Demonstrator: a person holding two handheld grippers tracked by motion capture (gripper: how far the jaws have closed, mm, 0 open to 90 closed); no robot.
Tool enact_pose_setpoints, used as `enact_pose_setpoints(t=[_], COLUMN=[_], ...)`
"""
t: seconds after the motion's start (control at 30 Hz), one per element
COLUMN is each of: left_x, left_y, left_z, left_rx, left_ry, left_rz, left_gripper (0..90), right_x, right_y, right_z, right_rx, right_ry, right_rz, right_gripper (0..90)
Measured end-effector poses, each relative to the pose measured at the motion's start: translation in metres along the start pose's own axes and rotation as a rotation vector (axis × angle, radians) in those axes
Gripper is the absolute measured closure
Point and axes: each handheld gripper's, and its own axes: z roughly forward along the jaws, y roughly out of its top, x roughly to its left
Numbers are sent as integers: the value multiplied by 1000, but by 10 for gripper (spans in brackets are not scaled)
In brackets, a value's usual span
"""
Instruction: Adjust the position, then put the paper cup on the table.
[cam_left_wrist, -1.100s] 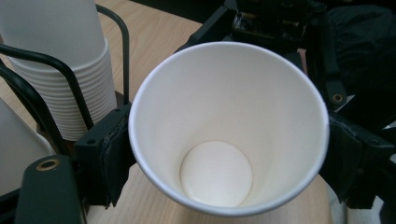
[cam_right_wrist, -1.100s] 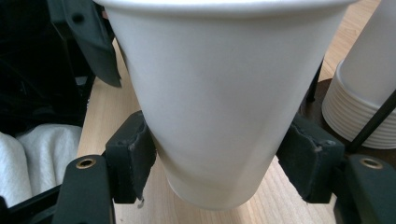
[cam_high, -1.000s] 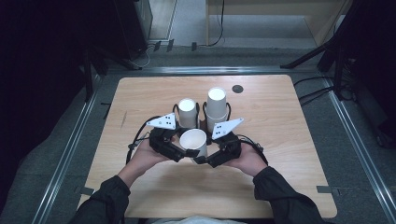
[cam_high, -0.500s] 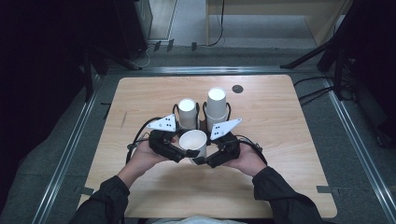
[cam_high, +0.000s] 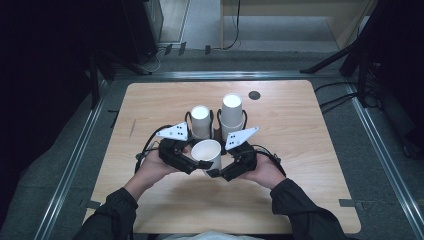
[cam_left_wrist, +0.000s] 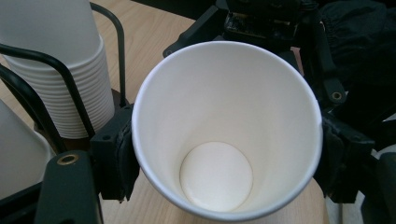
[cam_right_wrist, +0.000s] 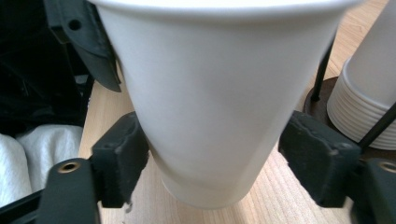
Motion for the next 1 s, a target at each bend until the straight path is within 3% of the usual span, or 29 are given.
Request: enact_pose_setpoints(t=[0.3,0.67,1.0], left_x=[3,9,12], left_y=[1,0,-5], left_z=[-6,-22,-35], left_rx=[-19,-34,-8], left_ry=[12,45,92], left_rz=[-5,-21,-15], left_gripper=[221,221,221], right_x=[-3,-1,1], right_y=[-2,-7,-11], right_z=[-5,-4,-12], right_rx=[9,67,60], right_ry=[-20,-31,-66], right_rz=[12,-4,-11], right_gripper=[214,214,215])
